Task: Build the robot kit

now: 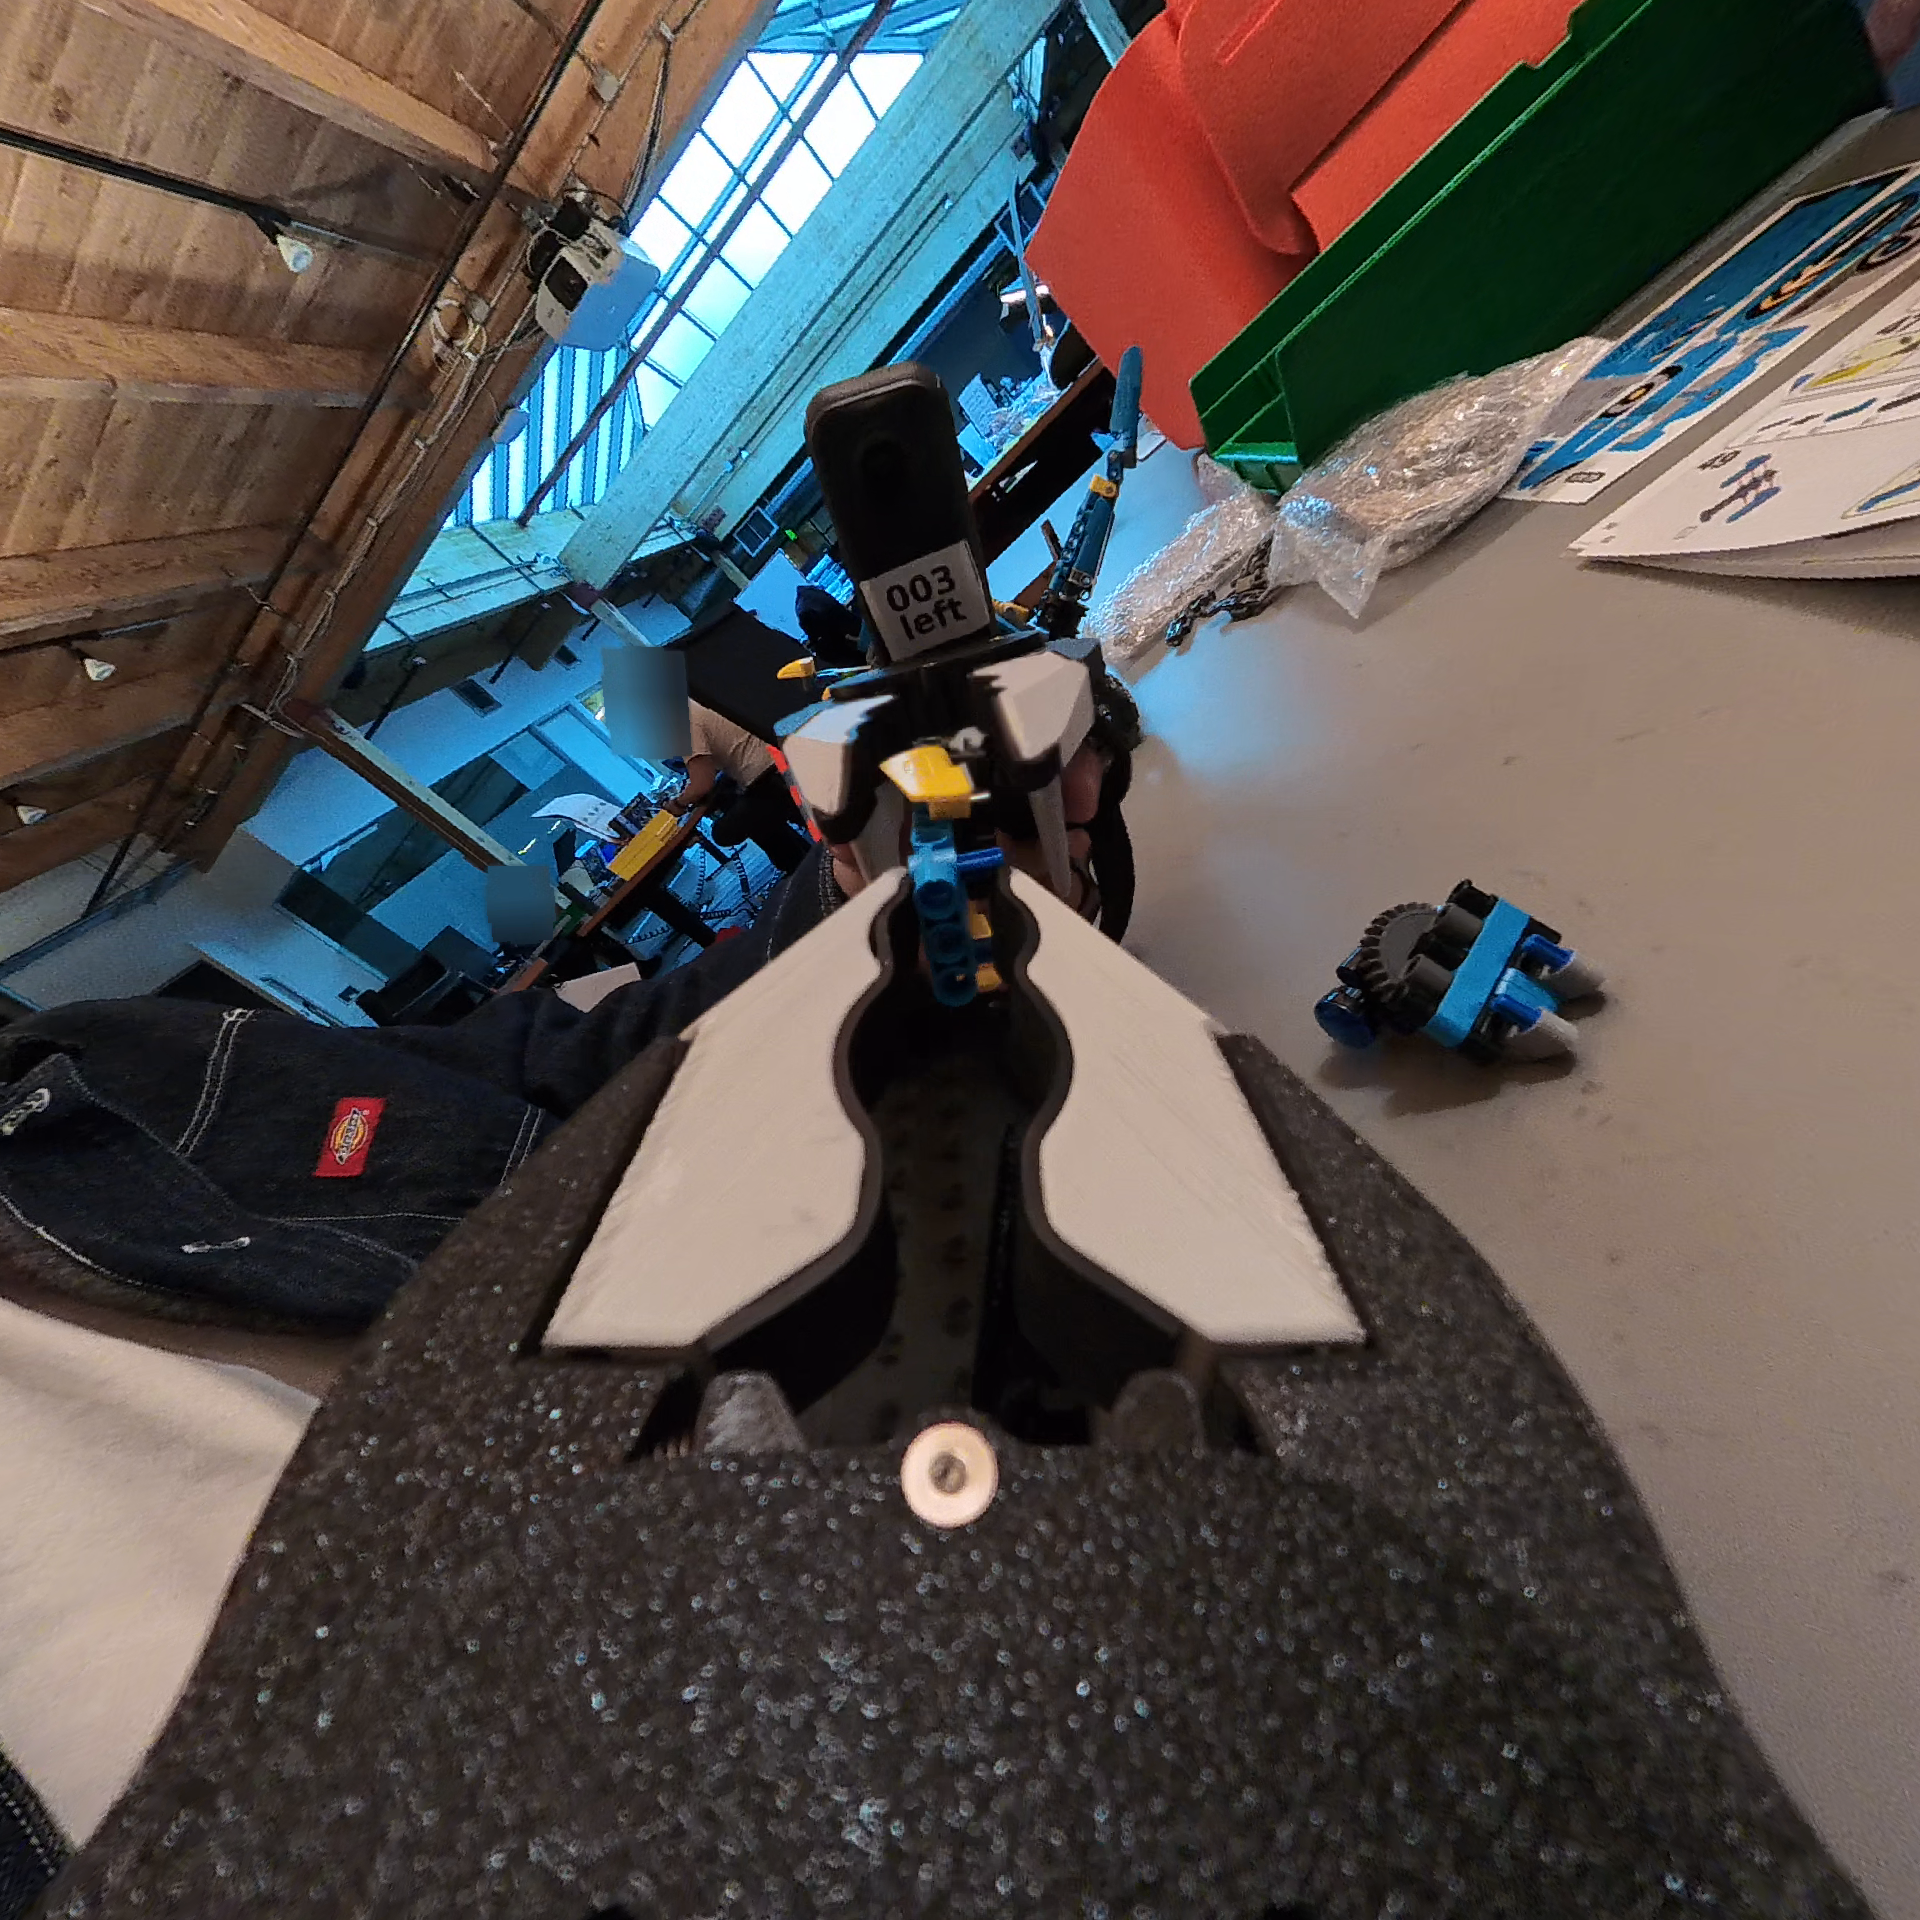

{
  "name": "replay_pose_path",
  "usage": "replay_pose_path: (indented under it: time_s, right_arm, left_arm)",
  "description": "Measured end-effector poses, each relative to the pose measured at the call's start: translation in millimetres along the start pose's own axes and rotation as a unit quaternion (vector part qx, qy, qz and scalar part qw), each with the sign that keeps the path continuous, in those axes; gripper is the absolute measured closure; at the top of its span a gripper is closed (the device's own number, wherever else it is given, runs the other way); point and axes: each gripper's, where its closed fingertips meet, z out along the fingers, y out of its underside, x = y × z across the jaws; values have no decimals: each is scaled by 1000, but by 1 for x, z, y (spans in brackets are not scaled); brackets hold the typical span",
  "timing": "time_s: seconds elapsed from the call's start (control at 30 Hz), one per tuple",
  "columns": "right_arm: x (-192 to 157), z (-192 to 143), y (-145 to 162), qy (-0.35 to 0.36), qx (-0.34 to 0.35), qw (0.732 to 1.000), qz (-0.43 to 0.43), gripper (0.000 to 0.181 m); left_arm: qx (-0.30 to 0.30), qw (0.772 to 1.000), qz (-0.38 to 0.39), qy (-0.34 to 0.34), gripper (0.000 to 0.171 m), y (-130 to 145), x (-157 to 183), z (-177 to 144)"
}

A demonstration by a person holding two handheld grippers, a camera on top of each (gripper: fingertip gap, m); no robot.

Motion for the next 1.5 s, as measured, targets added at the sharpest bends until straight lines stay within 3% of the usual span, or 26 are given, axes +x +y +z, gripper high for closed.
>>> replay_pose_path:
  time_s: [0.13,0.3,0.57,0.8,0.87,0.9,1.07,1.2,1.33,1.5]
  right_arm:
    - [-3,1,2,-9,-6,1000,-1,168]
    - [-20,3,5,-80,-13,996,43,168]
    - [-2,2,3,-3,-11,1000,-7,168]
    - [-5,2,1,-16,-4,1000,0,168]
    - [-13,-2,-6,-45,19,999,11,168]
    - [-16,-5,-12,-58,38,997,19,168]
    - [-18,-28,-36,-99,121,985,66,168]
    - [-17,-43,-48,-81,169,981,42,168]
    - [-22,-58,-53,-87,205,974,36,168]
    - [-26,-71,-55,-81,228,970,21,168]
  left_arm:
    - [-6,1000,20,12,151,2,6,-1]
    - [-6,997,27,76,153,1,30,-2]
    - [-16,1000,26,7,152,4,5,-1]
    - [-9,1000,20,23,145,2,10,-1]
    - [8,1000,8,28,124,-5,12,-3]
    - [16,1000,3,26,123,-8,10,-5]
    - [25,999,8,30,131,-11,15,-2]
    - [43,998,2,43,136,-18,19,6]
    - [62,998,-6,20,136,-25,7,13]
    - [40,998,-20,-33,136,-18,-18,16]
